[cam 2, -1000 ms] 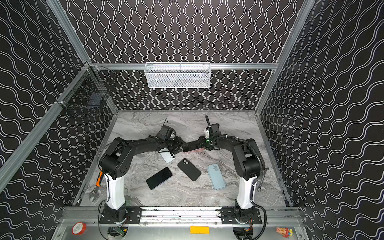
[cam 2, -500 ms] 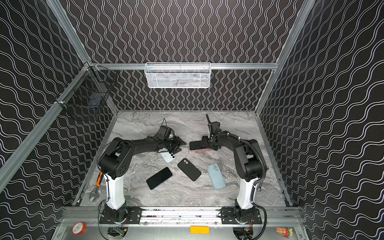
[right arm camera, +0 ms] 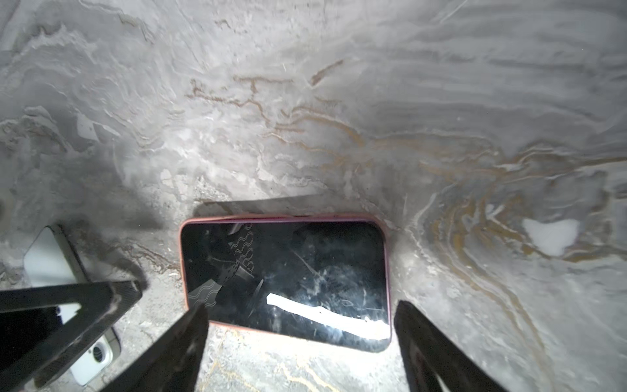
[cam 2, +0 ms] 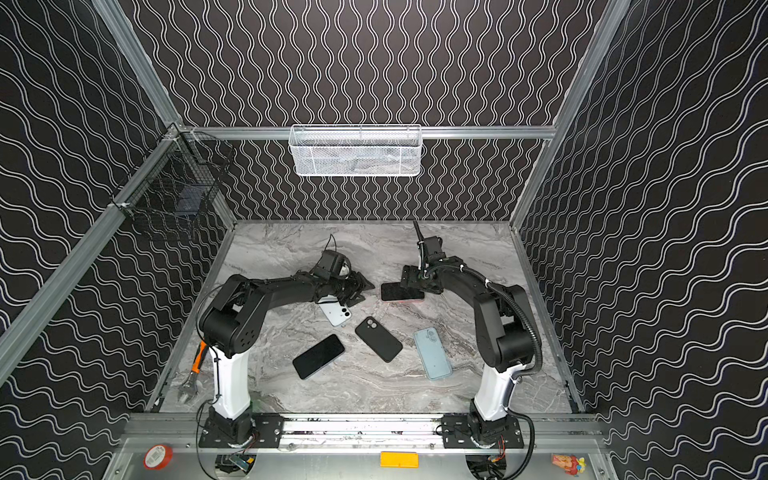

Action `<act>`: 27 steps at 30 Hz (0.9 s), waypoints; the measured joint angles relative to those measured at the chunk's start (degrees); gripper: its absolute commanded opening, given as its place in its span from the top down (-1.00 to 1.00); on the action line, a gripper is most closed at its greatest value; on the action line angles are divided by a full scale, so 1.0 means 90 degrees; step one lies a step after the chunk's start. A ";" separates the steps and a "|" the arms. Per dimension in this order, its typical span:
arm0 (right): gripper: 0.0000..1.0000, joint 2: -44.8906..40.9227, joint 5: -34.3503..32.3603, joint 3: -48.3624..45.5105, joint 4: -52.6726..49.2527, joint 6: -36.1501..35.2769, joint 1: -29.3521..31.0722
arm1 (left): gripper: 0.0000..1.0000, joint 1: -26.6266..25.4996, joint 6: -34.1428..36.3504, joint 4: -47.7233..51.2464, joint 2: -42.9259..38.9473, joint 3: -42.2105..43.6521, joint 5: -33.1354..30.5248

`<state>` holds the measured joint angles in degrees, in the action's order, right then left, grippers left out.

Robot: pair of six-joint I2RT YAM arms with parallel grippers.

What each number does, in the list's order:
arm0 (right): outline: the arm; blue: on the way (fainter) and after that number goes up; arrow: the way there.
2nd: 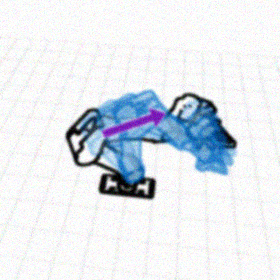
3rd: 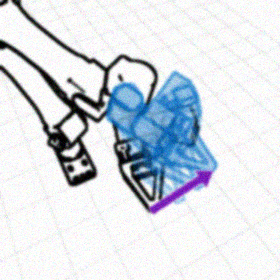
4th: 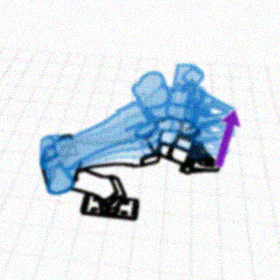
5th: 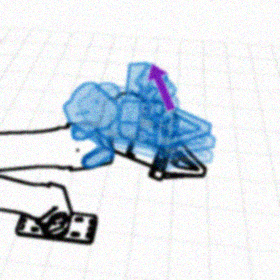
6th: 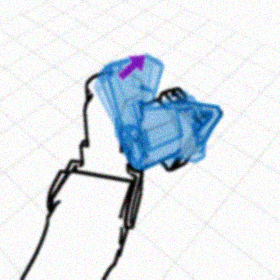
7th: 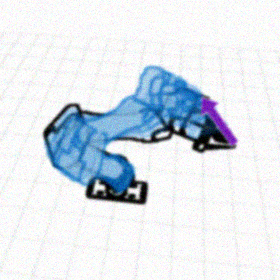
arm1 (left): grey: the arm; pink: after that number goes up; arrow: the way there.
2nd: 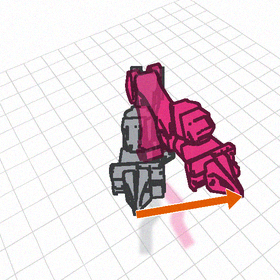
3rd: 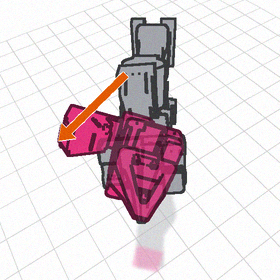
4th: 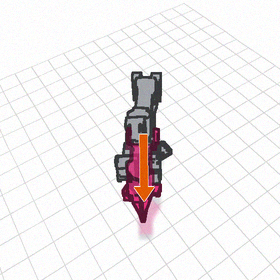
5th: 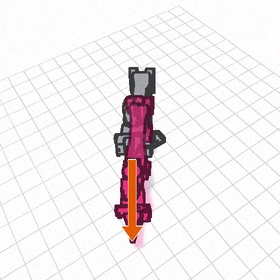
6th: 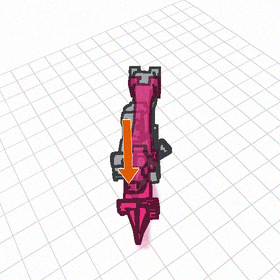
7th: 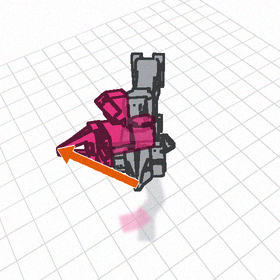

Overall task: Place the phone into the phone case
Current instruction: 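Lower the phone into the case with the right gripper while the left holds it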

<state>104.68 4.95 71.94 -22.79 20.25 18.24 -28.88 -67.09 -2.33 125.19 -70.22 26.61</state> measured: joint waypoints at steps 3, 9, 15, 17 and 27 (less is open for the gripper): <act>-0.82 -0.0041 -0.0141 0.0053 -0.0097 -0.0044 -0.0010 | -0.20 -0.0012 0.0007 0.0007 -0.0032 -0.0010 0.0007; -0.81 -0.0041 -0.0022 0.0041 -0.0095 -0.0075 -0.0308 | -0.21 -0.0112 0.0423 0.0255 0.0080 -0.0486 0.0185; -0.80 0.0117 0.0617 -0.0046 0.0036 0.0000 -0.0539 | -0.21 -0.0243 0.0855 0.0469 0.0318 -0.0782 0.0248; -0.79 0.0248 0.0838 -0.0044 0.0119 0.0019 -0.0551 | -0.22 -0.0250 0.0869 0.0466 0.0420 -0.0787 0.0272; -0.78 0.0656 0.1413 -0.0090 0.0425 0.0175 -0.0573 | -0.23 -0.0257 0.0869 -0.0032 0.0772 -0.0850 0.0525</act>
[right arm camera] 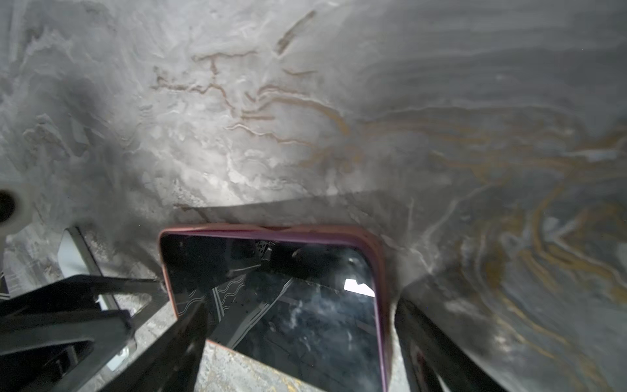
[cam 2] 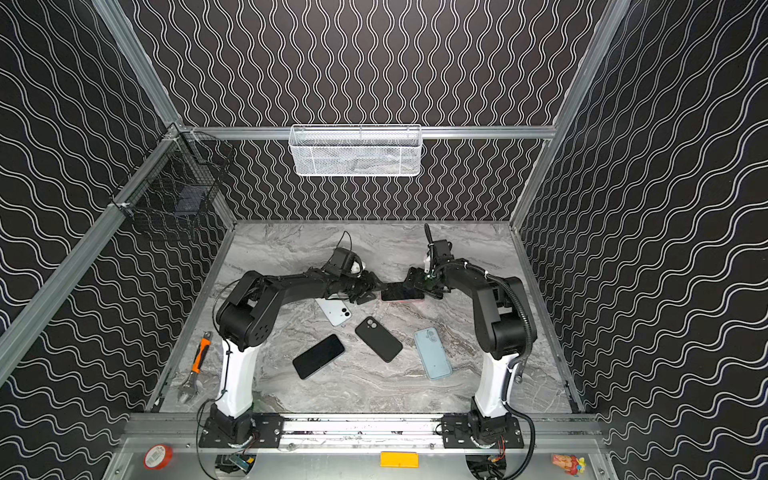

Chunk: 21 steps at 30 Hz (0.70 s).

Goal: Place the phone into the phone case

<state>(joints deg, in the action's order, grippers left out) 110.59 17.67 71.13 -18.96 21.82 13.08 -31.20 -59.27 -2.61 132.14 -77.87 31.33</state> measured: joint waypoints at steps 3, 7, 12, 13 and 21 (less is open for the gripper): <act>-0.76 0.0029 0.0046 -0.0022 0.0063 0.0002 0.0000 | -0.23 -0.0005 -0.0049 -0.0202 0.0051 0.0012 0.0041; -0.75 0.0061 0.0119 -0.0063 0.0211 0.0010 0.0005 | -0.23 -0.0019 -0.0078 -0.0444 0.0095 0.0044 0.0073; -0.75 0.0066 0.0131 -0.0253 0.0663 0.0017 -0.0005 | -0.22 -0.0022 -0.0335 -0.0935 0.0087 0.0248 0.0068; -0.74 0.0066 0.0131 -0.0304 0.0806 0.0017 -0.0007 | -0.22 -0.0022 -0.0430 -0.1105 0.0068 0.0335 0.0063; -0.74 0.0070 0.0097 -0.0515 0.1324 -0.0002 -0.0007 | -0.15 -0.0056 -0.0889 -0.1700 -0.0197 0.0658 -0.0121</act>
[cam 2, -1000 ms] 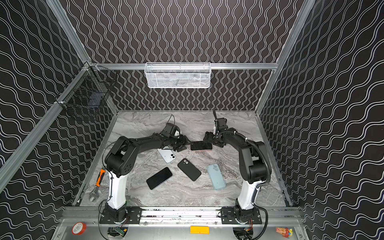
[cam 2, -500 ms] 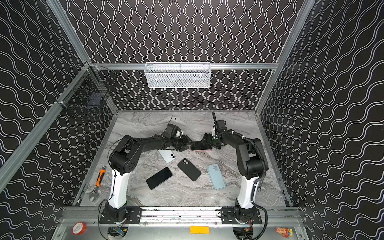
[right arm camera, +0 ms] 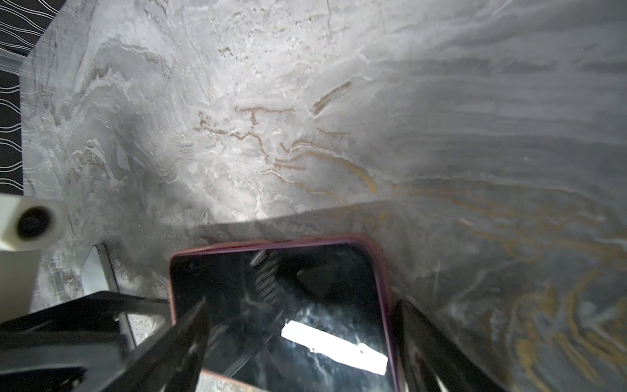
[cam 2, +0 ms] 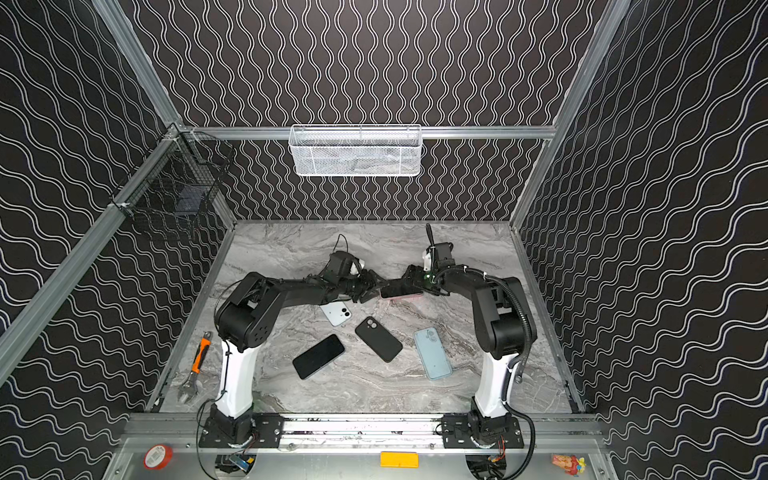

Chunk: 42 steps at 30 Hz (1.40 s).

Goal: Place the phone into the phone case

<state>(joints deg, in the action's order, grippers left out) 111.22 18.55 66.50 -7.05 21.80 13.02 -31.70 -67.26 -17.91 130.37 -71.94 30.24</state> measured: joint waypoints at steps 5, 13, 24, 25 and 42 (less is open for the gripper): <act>-0.73 0.0019 -0.0061 -0.0058 0.0163 -0.0012 -0.0010 | -0.09 0.0000 -0.0019 -0.0330 -0.0153 0.0044 -0.0073; -0.73 0.0010 -0.0083 -0.0092 0.0240 -0.0044 -0.0036 | 0.06 -0.0044 -0.0019 -0.0423 -0.0153 0.0044 -0.0168; -0.61 0.0000 -0.0228 -0.0182 0.0413 -0.0049 -0.0051 | 0.35 -0.0100 -0.0024 -0.0527 -0.0080 -0.0010 -0.0316; -0.61 0.0002 -0.0243 -0.0185 0.0415 -0.0049 -0.0051 | 0.38 -0.0100 -0.0027 -0.0597 -0.0083 -0.0007 -0.0333; -0.60 0.0129 0.0714 -0.0233 0.0704 -0.0041 -0.0041 | 0.20 -0.0236 -0.0338 -0.2023 -0.0080 0.0092 0.0170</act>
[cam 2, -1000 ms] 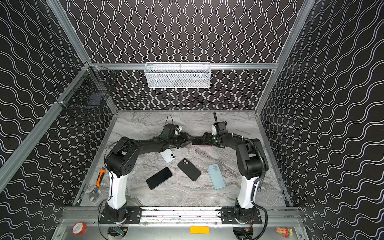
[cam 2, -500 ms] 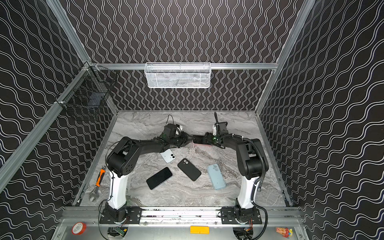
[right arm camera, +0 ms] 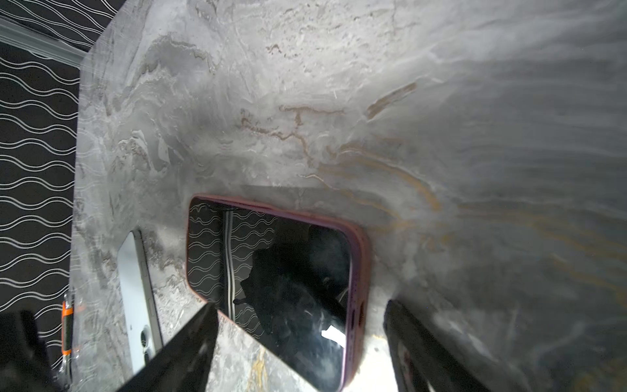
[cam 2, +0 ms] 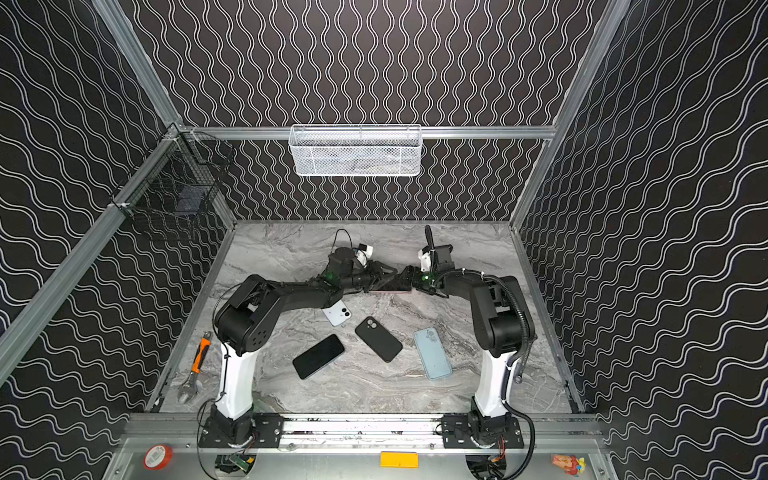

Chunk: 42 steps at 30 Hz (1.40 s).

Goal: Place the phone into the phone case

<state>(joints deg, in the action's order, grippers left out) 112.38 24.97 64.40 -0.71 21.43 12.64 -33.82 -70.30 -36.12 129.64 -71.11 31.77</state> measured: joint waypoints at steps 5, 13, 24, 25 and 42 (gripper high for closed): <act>-0.62 -0.0053 0.0119 -0.0022 -0.0029 0.0000 -0.0005 | -0.06 0.0012 0.0228 0.0590 -0.0342 0.0044 -0.0185; -0.64 -0.0236 0.0114 -0.0015 -0.0588 0.0002 -0.0078 | -0.25 0.0500 0.1503 0.3021 -0.0831 -0.0253 -0.0891; -0.65 0.0039 0.0223 0.0461 -0.0974 0.0002 -0.0083 | -0.59 0.0882 0.2654 0.4354 0.0051 -0.1059 -0.0554; -0.65 0.0058 0.0233 0.0503 -0.0998 0.0002 -0.0083 | -0.64 0.0882 0.2701 0.4384 0.0121 -0.1129 -0.0493; -0.65 0.0442 0.0617 0.0767 -0.0882 -0.0007 -0.0090 | -0.70 0.0896 0.2951 0.3713 0.0595 -0.1241 0.0571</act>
<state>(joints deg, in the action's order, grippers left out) 116.36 30.52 71.31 -8.64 21.37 11.84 -25.76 -43.75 -2.70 135.00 -82.28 36.91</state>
